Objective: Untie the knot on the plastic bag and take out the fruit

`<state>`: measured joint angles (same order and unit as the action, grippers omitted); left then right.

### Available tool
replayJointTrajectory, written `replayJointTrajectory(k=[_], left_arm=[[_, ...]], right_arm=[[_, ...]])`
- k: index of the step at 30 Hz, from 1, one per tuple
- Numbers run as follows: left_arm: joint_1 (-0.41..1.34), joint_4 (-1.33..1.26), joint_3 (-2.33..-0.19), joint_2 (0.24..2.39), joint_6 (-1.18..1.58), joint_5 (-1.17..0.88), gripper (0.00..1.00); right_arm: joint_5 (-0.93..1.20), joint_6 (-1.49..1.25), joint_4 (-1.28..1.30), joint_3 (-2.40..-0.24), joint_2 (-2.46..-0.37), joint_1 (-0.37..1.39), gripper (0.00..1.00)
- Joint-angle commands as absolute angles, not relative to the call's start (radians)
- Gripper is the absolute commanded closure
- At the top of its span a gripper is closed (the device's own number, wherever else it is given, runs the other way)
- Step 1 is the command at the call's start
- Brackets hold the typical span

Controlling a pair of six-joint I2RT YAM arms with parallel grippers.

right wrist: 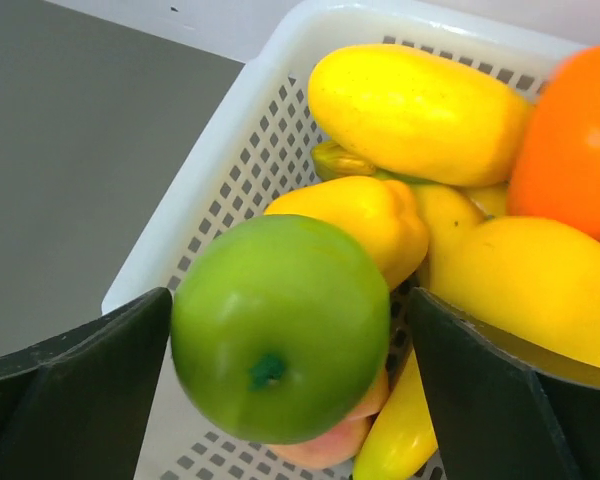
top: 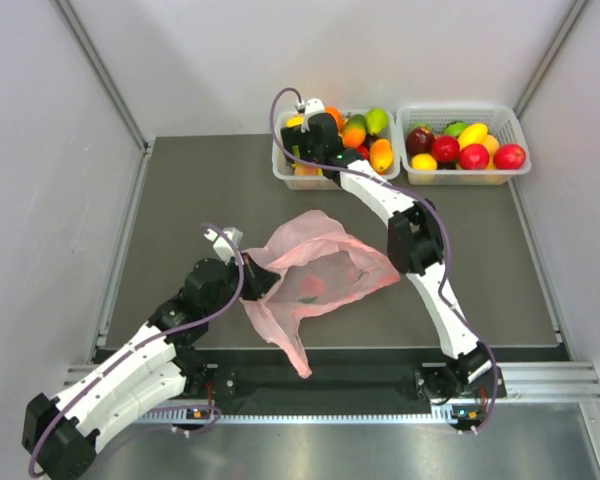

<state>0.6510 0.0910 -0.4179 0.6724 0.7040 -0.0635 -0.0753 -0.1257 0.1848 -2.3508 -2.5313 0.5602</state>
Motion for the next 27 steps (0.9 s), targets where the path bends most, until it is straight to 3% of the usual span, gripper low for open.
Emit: replayJointTrajectory(k=[1, 9, 13, 19, 27], left_arm=[[0.655, 0.075, -0.42, 0.672, 0.701, -0.054, 1.0], [0.655, 0.084, -0.474, 0.699, 0.683, -0.06, 1.0], [0.655, 0.094, -0.505, 0.712, 0.67, -0.055, 1.0], [0.653, 0.103, -0.575, 0.747, 0.655, -0.066, 1.0], [0.655, 0.121, -0.725, 0.845, 0.614, -0.097, 1.0]], right_arm=[[-0.072, -0.086, 0.152, -2.387, -2.479, 0.551, 0.0], [-0.031, -0.054, 0.045, -2.111, -2.132, 0.571, 0.0], [-0.097, -0.071, -0.087, -1.791, -1.87, 0.572, 0.0], [-0.023, -0.071, 0.11, -1.507, -1.544, 0.584, 0.0], [0.123, -0.123, 0.149, -1.034, -1.114, 0.727, 0.0]])
